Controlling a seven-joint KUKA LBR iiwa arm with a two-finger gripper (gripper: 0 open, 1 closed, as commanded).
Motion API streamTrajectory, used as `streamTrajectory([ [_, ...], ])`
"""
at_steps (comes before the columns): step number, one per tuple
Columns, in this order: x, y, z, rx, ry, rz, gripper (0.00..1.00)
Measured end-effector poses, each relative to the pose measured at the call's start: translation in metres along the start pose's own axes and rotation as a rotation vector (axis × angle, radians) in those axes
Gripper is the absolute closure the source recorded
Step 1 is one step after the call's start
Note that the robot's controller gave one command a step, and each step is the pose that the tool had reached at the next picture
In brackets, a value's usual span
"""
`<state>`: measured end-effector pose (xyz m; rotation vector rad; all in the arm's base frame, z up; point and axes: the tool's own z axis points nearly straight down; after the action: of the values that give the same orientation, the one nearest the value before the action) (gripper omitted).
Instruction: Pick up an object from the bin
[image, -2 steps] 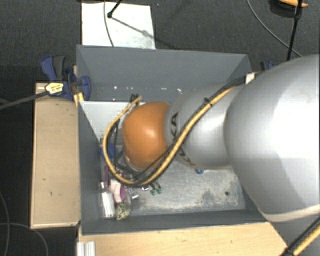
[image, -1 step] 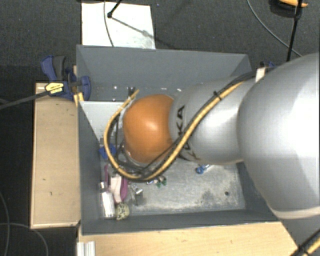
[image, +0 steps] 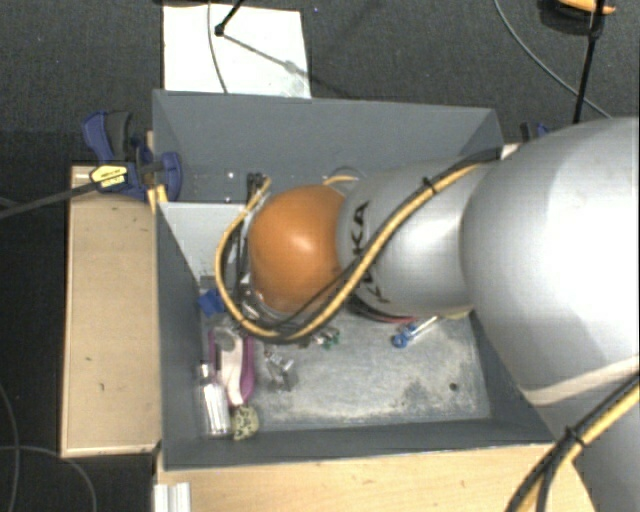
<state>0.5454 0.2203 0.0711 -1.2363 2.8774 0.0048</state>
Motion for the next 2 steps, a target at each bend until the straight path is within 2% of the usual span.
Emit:
streamTrajectory([
  [1, -0.0007, -0.0002, -0.0008, -0.001, -0.002, 0.006, 0.00],
  [2, -0.0049, -0.0020, -0.0059, 0.006, -0.017, 0.008, 1.00],
])
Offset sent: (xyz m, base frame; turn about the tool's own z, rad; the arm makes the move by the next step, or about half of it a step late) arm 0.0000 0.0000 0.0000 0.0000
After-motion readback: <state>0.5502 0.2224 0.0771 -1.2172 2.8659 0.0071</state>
